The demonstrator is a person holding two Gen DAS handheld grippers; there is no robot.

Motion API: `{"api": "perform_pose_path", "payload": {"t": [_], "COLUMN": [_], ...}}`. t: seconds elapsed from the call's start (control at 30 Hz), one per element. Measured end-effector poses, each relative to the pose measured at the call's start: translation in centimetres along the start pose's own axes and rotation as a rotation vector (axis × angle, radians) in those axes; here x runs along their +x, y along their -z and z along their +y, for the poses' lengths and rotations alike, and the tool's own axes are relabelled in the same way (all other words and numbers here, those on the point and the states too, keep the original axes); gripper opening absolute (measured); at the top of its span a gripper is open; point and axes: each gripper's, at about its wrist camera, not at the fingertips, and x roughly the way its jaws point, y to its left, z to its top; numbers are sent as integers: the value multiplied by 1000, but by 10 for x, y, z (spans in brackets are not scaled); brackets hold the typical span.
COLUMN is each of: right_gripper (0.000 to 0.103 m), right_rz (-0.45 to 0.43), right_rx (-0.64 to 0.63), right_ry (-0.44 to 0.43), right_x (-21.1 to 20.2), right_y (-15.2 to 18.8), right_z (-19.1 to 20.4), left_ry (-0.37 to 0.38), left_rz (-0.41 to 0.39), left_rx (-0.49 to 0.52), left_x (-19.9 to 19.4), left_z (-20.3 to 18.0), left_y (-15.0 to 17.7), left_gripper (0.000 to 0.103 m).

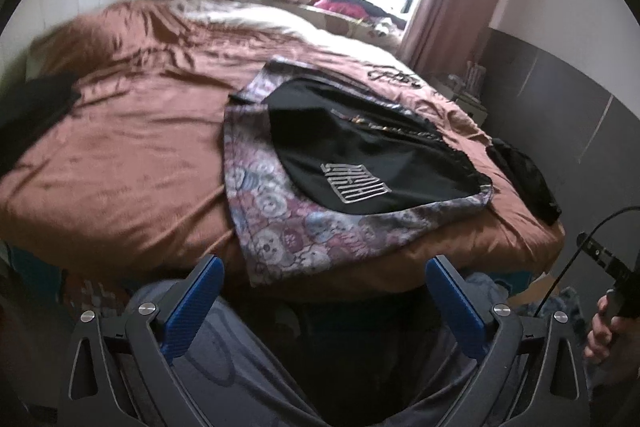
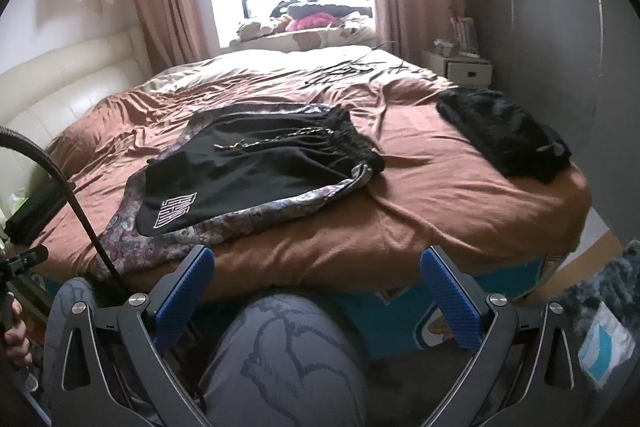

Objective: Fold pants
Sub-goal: 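Lower both tools toward the waistband and hem of the black shorts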

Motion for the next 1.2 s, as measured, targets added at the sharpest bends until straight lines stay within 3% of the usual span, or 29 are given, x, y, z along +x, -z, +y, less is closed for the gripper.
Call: {"api": "perform_pose_path", "payload": {"t": [0.33, 0.47, 0.8, 1.1, 1.2], "right_gripper": [103, 103, 103, 103, 103], "right_rz": [58, 84, 118, 147, 150], "right_rx": [42, 61, 103, 127, 144], "right_ry": [-32, -26, -22, -31, -35], "right_x": [45, 62, 92, 108, 112], "right_y": [-8, -12, -19, -18, -19], "right_z": [-16, -21, -33, -43, -47], "left_ry": [58, 60, 97, 203, 210], "left_rz": [123, 163, 230, 264, 262], "left_rx": [-153, -206, -320, -417, -424], "left_x": [48, 65, 99, 123, 117], "left_z": [28, 40, 62, 73, 72], "left_y": [-2, 1, 6, 15, 14], "left_gripper": [87, 85, 85, 85, 77]}}
